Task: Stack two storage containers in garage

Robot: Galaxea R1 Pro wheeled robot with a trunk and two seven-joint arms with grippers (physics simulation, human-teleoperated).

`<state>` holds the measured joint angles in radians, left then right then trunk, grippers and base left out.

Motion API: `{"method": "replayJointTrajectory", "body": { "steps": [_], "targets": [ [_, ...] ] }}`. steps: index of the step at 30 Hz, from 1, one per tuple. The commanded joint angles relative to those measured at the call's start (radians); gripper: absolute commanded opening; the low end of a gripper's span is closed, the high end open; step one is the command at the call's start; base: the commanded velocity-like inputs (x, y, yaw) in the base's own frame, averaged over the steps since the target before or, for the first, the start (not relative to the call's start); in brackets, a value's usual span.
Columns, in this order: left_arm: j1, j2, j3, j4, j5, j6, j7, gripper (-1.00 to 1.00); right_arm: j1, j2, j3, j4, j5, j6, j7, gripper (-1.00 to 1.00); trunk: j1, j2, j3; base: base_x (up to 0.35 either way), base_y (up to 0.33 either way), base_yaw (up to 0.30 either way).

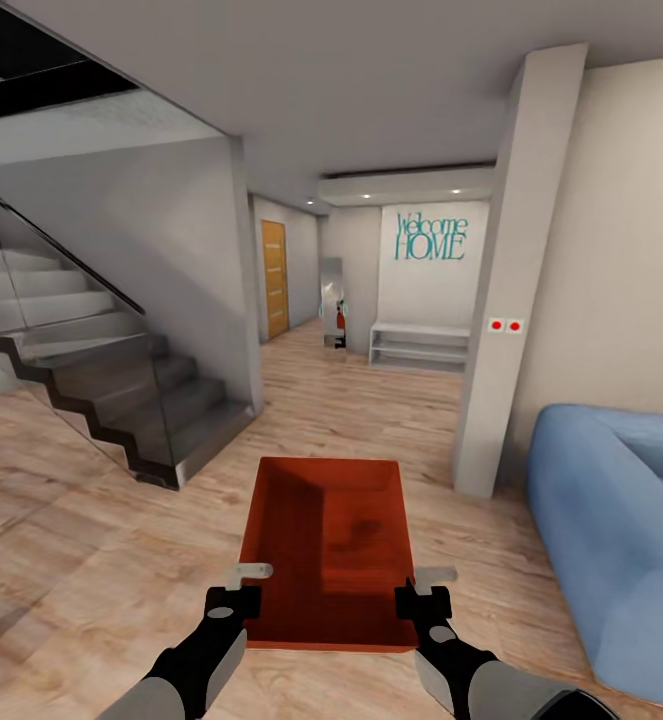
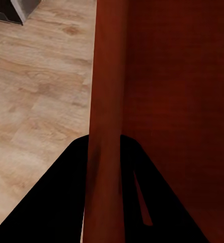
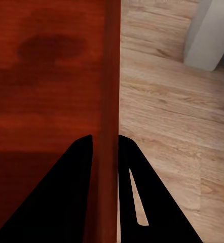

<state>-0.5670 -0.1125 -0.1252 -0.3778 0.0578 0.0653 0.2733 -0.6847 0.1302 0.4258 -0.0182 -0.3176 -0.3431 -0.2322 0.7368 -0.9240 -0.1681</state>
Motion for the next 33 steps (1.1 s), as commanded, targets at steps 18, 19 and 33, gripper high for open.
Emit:
{"method": "replayJointTrajectory", "body": {
  "steps": [18,19,33],
  "targets": [
    [-0.001,0.004,0.081,0.000,0.000,0.008,0.024,-1.00,-0.001,0.000,-0.047,-0.003,0.005,-0.004,-0.002,-1.00,0.001,-0.001,-0.001,0.322,0.000,0.000],
    [-0.001,0.004,0.081,0.000,0.000,0.008,0.024,-1.00,-0.001,0.000,-0.047,-0.003,0.005,-0.004,-0.002,-1.00,0.001,-0.001,-0.001,0.322,0.000,0.000],
    [-0.001,0.002,0.081,0.000,0.000,0.008,0.024,-1.00,-0.001,0.000,-0.047,-0.003,0.005,-0.004,-0.002,-1.00,0.001,-0.001,-0.001,0.322,0.000,0.000]
  ]
}}
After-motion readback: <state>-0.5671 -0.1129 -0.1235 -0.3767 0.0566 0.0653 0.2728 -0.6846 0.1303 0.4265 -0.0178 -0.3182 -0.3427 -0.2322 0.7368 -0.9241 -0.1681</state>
